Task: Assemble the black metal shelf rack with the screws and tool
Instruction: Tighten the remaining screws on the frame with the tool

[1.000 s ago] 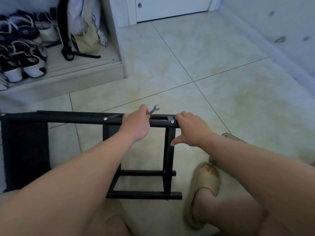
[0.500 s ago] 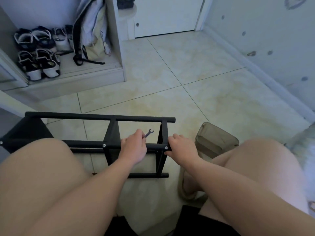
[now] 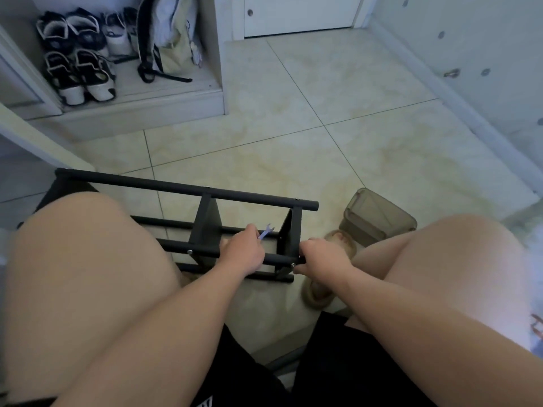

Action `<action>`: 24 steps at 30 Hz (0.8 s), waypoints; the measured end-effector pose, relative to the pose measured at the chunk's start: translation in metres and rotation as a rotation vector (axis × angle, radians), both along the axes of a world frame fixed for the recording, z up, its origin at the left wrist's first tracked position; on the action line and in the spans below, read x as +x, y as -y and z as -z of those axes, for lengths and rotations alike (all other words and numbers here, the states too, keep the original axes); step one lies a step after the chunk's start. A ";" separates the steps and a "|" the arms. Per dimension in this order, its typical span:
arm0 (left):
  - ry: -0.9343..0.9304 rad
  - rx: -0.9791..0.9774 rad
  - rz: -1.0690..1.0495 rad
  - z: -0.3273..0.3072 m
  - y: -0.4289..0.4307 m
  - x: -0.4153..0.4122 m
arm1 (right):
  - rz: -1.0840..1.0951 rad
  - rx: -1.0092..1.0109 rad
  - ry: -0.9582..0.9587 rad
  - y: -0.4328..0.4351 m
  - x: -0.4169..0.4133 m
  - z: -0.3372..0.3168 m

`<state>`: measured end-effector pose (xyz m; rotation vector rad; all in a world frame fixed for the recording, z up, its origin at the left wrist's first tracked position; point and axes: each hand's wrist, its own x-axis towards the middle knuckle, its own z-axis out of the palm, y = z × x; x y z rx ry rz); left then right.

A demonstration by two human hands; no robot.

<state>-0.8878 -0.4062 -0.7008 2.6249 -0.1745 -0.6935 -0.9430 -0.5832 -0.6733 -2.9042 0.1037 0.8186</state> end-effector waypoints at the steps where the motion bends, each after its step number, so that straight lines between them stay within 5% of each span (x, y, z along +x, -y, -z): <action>1: -0.032 0.006 0.001 -0.001 -0.002 0.001 | 0.015 0.006 -0.038 0.000 0.000 -0.003; 4: -0.115 0.033 0.038 -0.005 -0.005 0.000 | 0.033 -0.010 -0.121 -0.003 -0.001 -0.012; 10: -0.234 0.052 0.095 -0.014 -0.006 -0.001 | -0.125 -0.198 0.054 -0.010 -0.006 -0.015; 17: -0.276 0.051 0.154 -0.020 0.000 0.002 | -0.192 -0.129 -0.087 -0.001 0.006 -0.002; 24: -0.268 -0.030 0.188 -0.021 0.010 0.014 | -0.179 -0.067 -0.035 0.002 0.001 0.001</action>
